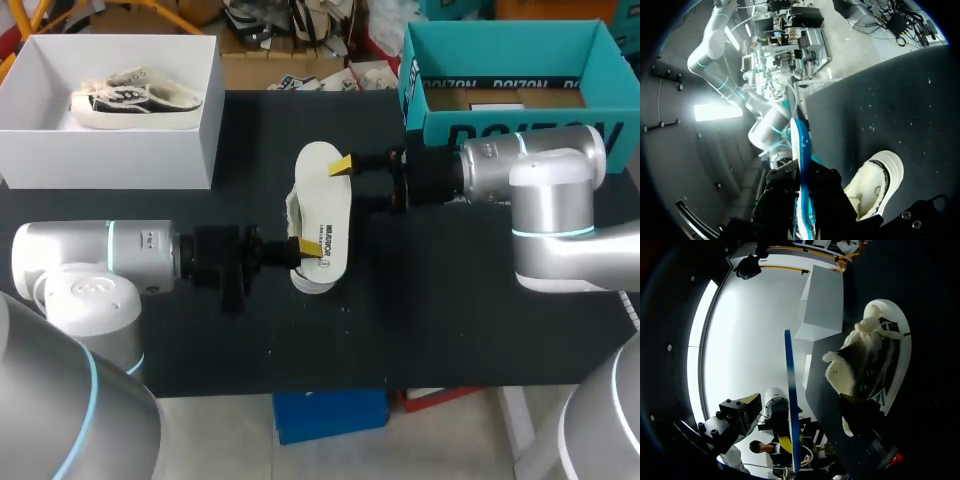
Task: Take the shoe out of the shoebox, open the shoe tongue, remove and reinsert the insole, then place the shoe into the shoebox
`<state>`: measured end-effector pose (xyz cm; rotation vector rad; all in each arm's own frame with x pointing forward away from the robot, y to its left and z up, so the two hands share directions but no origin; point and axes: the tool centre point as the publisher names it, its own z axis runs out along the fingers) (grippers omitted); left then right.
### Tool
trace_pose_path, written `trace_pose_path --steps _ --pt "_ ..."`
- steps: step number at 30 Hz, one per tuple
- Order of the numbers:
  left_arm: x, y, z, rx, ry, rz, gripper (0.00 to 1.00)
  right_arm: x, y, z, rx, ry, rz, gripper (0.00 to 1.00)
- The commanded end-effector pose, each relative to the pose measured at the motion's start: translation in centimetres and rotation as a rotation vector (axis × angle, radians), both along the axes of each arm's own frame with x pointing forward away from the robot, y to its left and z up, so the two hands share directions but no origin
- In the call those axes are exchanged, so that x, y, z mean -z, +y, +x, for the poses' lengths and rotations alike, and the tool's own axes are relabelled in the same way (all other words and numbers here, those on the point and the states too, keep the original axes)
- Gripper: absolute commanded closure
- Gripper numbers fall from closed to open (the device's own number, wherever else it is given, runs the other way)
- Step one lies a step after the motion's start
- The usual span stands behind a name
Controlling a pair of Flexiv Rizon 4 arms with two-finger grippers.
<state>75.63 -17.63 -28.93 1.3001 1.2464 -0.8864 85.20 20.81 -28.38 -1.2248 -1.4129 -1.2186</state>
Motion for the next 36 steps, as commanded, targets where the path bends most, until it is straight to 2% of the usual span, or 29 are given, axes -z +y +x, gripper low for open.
trace_pose_path --steps 1,2,3,6,8,9,12,15,16,17,18,29,30,31,36 --pt "0.02 -0.17 -0.06 -0.005 -0.002 0.003 1.00 -0.25 0.13 -0.23 0.002 0.003 -0.012 0.00" --pt "0.02 -0.17 -0.06 -0.005 -0.002 0.003 1.00 -0.31 0.11 -0.27 0.002 0.004 -0.014 0.02" --pt "0.02 -0.17 -0.06 -0.005 -0.002 0.003 1.00 -0.40 0.06 -0.28 0.002 0.004 -0.015 0.19" --pt "0.02 -0.17 -0.06 -0.005 -0.002 0.003 1.00 -0.64 -0.02 -0.19 0.001 0.002 -0.021 0.26" --pt "0.02 -0.17 -0.06 -0.005 -0.002 0.003 1.00 -0.78 0.00 -0.15 -0.001 0.002 -0.023 0.35" --pt "0.02 -0.17 -0.06 -0.005 -0.002 0.003 1.00 -0.80 -0.01 -0.14 -0.001 0.001 -0.025 0.50" --pt "0.02 -0.17 -0.06 -0.005 -0.002 0.003 1.00 -0.86 -0.08 -0.10 -0.004 0.001 -0.028 0.52" --pt "0.02 -0.17 -0.06 -0.005 -0.002 0.003 1.00 -0.88 -0.13 -0.08 -0.007 0.001 -0.030 0.62" --pt "0.02 -0.17 -0.06 -0.005 -0.002 0.003 1.00 -0.88 -0.15 -0.08 -0.008 0.001 -0.030 0.75" --pt "0.02 -0.17 -0.06 -0.005 -0.002 0.003 1.00 -0.87 -0.16 -0.08 -0.010 0.002 -0.030 0.98" --pt "0.02 -0.17 -0.06 -0.005 -0.002 0.003 1.00 -0.83 -0.17 -0.08 -0.017 0.005 -0.033 1.00" --pt "0.02 -0.17 -0.06 -0.005 -0.002 0.003 1.00 -0.75 -0.14 -0.10 -0.018 0.007 -0.037 1.00" --pt "0.02 -0.17 -0.06 -0.005 -0.002 0.003 0.93 -0.75 -0.14 -0.10 -0.018 0.007 -0.037 1.00" --pt "0.02 -0.17 -0.06 -0.005 -0.002 0.003 0.00 -0.75 -0.14 -0.10 -0.018 0.007 -0.037 1.00" --pt "0.02 -0.17 -0.06 -0.005 -0.002 0.003 0.00 -0.75 -0.14 -0.10 -0.018 0.007 -0.037 1.00"
